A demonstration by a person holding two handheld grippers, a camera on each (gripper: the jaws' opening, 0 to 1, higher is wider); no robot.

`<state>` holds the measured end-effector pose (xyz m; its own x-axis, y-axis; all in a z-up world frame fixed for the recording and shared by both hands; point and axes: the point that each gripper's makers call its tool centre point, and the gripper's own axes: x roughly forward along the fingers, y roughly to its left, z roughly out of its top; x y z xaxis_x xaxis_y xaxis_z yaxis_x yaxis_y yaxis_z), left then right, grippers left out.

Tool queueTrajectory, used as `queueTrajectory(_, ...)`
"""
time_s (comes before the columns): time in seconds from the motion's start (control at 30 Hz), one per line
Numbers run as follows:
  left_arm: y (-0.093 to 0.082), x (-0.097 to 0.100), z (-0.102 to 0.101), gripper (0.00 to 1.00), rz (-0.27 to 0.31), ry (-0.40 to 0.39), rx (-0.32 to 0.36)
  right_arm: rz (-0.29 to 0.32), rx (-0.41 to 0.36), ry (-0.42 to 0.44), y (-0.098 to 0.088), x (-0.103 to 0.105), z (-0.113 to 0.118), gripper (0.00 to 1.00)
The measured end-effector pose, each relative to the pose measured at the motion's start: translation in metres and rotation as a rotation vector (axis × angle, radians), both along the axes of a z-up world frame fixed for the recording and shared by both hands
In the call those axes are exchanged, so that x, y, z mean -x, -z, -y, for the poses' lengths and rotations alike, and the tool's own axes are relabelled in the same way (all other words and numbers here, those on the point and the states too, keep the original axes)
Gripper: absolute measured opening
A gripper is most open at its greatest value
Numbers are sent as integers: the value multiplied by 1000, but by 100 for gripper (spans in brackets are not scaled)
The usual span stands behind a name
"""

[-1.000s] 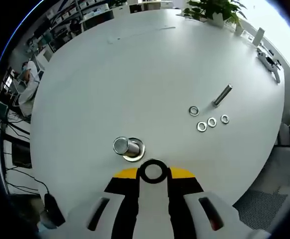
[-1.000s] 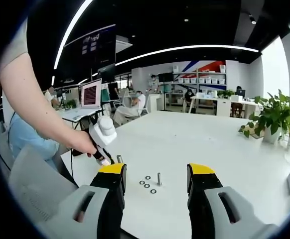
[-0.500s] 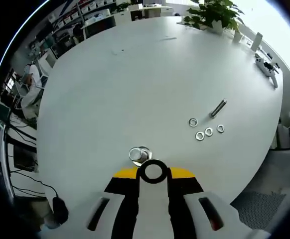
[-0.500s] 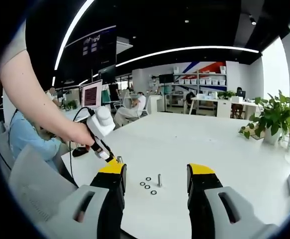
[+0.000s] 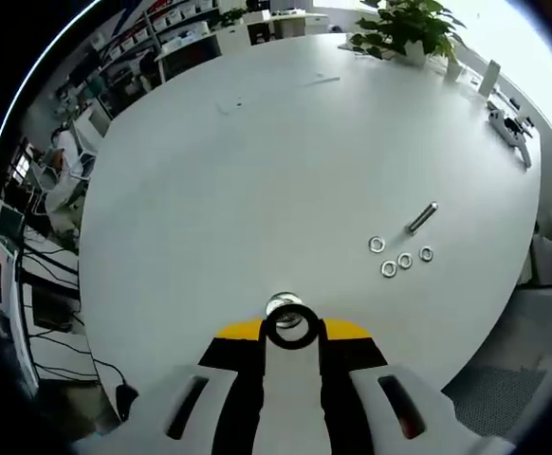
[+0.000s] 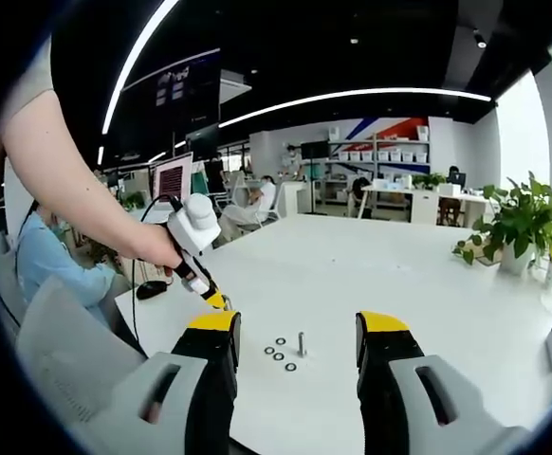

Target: Place the washer onto the threaded stud by aligning its center hole with the stud, sliding it down to the base, and recovering from edge contact or off-axis alignment until the washer reaches the visible bottom stop.

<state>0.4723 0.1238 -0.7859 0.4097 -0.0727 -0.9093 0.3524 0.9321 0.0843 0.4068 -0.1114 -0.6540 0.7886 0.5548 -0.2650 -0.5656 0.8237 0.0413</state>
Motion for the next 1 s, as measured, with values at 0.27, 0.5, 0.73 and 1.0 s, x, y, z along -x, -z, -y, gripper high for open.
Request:
queueTrajectory(0.27,-2,-6,-4,19,-10,1,-23,2,11,-6,1,1,-1,51)
queueTrajectory(0.5,-2,-9,-3,19,-28,13,-41,-1,16,-2,2,0,0,51)
queueTrajectory(0.73,4,-8,-5,19,-47,34,-64,1,22,-1,3,1,1,51)
queueTrajectory(1.0,8,-11,-4,19,-62,61,-76,1,25,1,3,1,1,51)
